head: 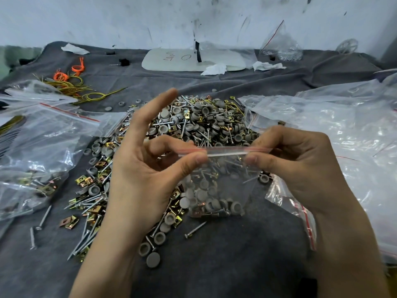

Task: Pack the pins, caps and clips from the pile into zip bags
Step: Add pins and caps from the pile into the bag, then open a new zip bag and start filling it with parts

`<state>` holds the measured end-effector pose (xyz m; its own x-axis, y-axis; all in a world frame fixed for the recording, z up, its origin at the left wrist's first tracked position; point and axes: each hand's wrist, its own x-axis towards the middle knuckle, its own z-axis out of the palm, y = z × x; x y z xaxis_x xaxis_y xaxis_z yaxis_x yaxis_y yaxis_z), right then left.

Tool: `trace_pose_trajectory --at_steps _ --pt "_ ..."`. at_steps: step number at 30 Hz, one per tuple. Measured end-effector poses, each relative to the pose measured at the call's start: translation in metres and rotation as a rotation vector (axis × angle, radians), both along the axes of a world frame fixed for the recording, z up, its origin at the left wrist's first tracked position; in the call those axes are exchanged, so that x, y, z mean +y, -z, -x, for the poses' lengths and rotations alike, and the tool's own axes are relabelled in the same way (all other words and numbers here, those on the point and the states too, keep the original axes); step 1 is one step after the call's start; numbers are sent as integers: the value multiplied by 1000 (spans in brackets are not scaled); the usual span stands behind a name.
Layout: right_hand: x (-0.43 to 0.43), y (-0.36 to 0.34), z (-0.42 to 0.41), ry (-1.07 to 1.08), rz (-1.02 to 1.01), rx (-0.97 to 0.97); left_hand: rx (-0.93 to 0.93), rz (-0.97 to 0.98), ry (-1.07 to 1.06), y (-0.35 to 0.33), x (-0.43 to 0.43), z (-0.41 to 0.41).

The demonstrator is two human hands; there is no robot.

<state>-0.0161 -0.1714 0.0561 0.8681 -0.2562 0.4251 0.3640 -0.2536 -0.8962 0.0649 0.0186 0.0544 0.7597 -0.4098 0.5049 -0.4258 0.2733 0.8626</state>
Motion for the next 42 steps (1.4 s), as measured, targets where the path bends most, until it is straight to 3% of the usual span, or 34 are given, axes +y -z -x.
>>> trace_pose_trajectory --at_steps 11,16,19,23,26,29,32,35,37,42 --pt "-6 -1 0 -10 -82 -28 61 63 -29 9 -2 -3" --pt "-9 -4 2 31 -90 -90 137 -182 192 21 -10 -1" --pt "-8 -5 1 51 -133 -120 59 -267 80 24 -18 11" --pt "-19 -4 4 96 -251 -61 92 -128 -42 -4 6 11" --pt "-34 8 2 357 -144 65 53 -122 -278 -38 56 -14" --pt "-55 26 -4 710 224 288 -23 -268 -552 -58 110 -61" --pt "-67 39 -9 726 469 686 29 -562 -848 -53 143 -102" --pt "-69 47 -11 671 570 953 77 -605 -994 -39 129 -92" --pt "-70 50 -12 692 600 944 41 -625 -922 -25 100 -72" --pt "-65 50 -12 767 468 811 -162 -728 -463 -5 6 -24"
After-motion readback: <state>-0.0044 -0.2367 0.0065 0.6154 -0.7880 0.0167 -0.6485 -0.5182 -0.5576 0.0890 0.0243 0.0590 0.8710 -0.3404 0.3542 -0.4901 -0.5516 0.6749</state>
